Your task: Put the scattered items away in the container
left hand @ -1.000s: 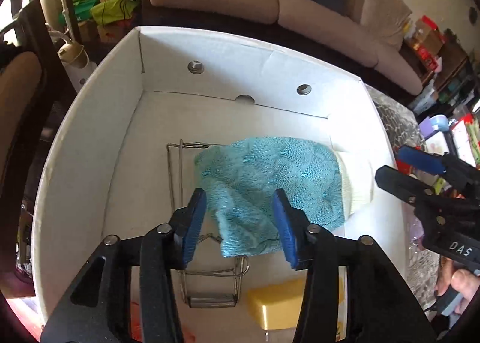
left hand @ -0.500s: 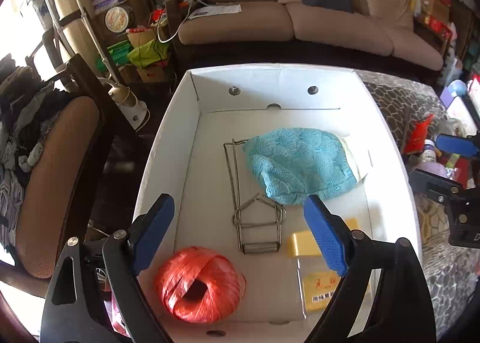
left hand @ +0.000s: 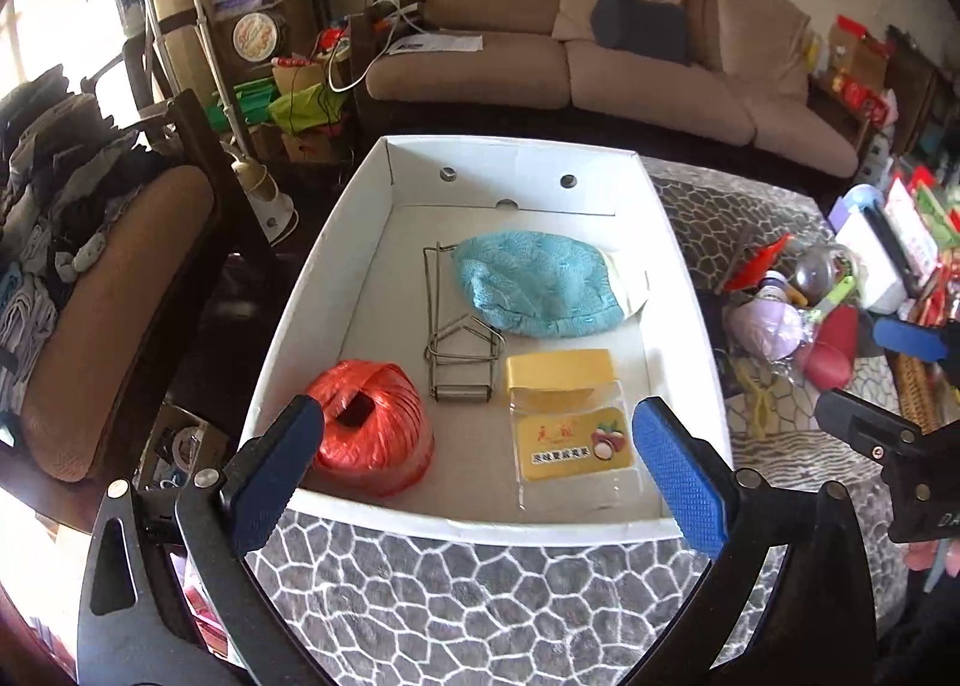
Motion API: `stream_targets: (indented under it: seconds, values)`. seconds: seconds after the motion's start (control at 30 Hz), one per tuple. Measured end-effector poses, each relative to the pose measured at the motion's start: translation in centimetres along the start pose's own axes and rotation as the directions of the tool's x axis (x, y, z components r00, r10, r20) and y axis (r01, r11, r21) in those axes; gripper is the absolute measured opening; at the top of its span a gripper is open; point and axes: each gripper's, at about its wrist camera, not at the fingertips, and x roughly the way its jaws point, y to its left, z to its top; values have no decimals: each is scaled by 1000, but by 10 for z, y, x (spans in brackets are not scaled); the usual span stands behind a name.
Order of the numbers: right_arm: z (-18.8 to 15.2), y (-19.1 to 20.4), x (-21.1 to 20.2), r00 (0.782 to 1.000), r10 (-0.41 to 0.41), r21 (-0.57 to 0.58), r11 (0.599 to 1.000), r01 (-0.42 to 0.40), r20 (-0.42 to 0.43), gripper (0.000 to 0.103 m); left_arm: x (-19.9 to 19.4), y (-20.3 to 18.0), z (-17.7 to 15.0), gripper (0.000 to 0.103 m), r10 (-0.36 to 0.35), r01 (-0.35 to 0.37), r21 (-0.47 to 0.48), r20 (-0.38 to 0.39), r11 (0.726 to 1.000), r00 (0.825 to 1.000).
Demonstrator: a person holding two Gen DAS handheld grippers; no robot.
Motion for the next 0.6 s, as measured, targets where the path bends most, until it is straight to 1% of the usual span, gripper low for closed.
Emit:
stream_targets:
  seconds: [0.1, 0.17, 0.23, 0.3, 0.4, 0.47, 0.53, 0.6]
  values:
    - [-30, -25, -15, 1000, -10, 60, 998, 10, -1, 103, -8, -27, -19, 103, -36, 35, 20, 5, 999, 999]
    - [-54, -47, -24, 1000, -17, 110, 994, 17, 0, 103, -14, -50, -34, 103, -66, 65, 38, 23, 997, 998]
    - [-78, -70, -31, 999, -32, 160, 987, 30, 5, 103, -20, -76, -49, 103, -97, 95, 59, 41, 994, 994]
    - [-103, -95, -39, 998, -54, 217, 975, 49, 16, 103, -21, -103, -65, 103, -134, 130, 89, 39, 987, 990]
    - [-140, -132, -43, 995, -98, 301, 950, 89, 13, 103, -19, -146, -91, 103, -181, 174, 151, 33, 973, 983]
    - [-161, -152, -44, 991, -136, 340, 932, 125, 10, 103, -15, -174, -108, 103, -196, 185, 188, 41, 965, 980]
    - [-180, -169, -41, 984, -179, 369, 915, 164, 8, 103, -7, -195, -123, 103, -218, 208, 190, 31, 959, 976]
    - [-196, -180, -39, 974, -225, 380, 902, 206, 6, 103, 6, -210, -137, 103, -232, 227, 164, 9, 960, 973]
